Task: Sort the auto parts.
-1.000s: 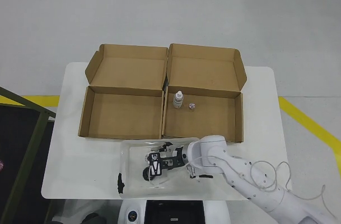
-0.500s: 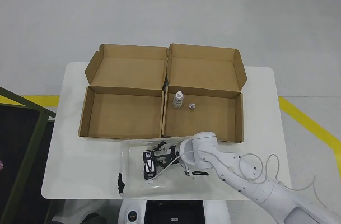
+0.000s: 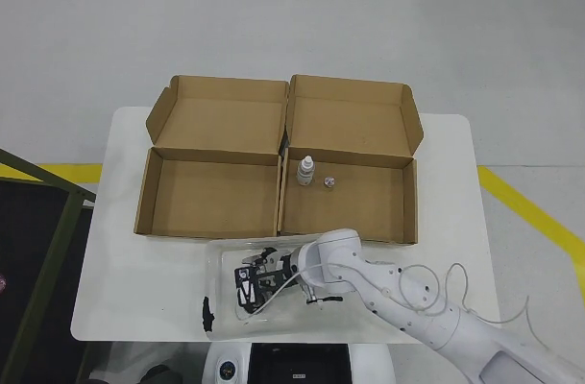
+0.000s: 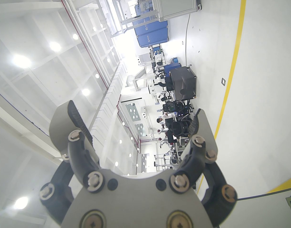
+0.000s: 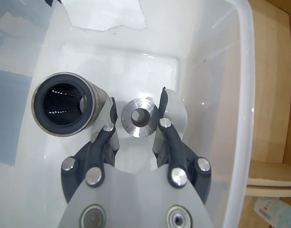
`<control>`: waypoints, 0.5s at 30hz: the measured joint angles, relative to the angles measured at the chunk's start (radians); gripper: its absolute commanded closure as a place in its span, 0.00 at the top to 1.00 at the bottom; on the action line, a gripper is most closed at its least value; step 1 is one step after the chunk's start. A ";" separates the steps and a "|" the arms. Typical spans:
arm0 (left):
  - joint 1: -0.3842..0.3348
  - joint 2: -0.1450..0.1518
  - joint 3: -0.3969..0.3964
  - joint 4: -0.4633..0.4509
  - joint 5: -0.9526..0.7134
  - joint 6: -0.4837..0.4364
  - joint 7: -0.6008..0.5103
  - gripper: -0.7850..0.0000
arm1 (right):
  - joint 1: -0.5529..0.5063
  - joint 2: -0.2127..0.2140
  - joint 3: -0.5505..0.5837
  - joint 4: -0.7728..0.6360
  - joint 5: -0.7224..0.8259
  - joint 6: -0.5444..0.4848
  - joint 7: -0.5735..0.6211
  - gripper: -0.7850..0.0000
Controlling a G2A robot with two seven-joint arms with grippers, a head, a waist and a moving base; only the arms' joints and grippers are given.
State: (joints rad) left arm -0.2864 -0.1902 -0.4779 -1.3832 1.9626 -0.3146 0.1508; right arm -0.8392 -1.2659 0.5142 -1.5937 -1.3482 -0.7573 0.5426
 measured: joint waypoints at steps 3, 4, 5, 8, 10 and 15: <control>0.000 0.000 0.000 0.000 0.000 0.000 0.000 1.00 | 0.000 -0.004 -0.003 0.011 -0.008 0.001 0.008 0.42; 0.000 0.000 0.000 0.000 0.000 0.000 0.000 1.00 | 0.001 -0.006 -0.004 0.013 -0.010 0.002 0.010 0.42; 0.000 0.000 0.000 0.000 0.000 0.000 0.000 1.00 | 0.002 -0.007 -0.004 0.015 -0.012 0.002 0.011 0.42; 0.000 0.000 0.000 0.000 0.000 0.000 0.000 1.00 | 0.002 -0.011 -0.003 0.019 -0.015 0.005 0.016 0.21; 0.000 0.000 0.000 0.000 0.000 0.000 0.000 1.00 | 0.002 -0.012 -0.001 0.018 -0.016 0.005 0.019 0.00; 0.000 0.000 0.000 0.000 0.000 0.000 0.000 1.00 | -0.007 -0.012 0.010 0.004 -0.008 -0.004 0.018 0.00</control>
State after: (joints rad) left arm -0.2864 -0.1902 -0.4779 -1.3832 1.9626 -0.3146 0.1508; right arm -0.8461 -1.2782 0.5240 -1.5894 -1.3562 -0.7609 0.5609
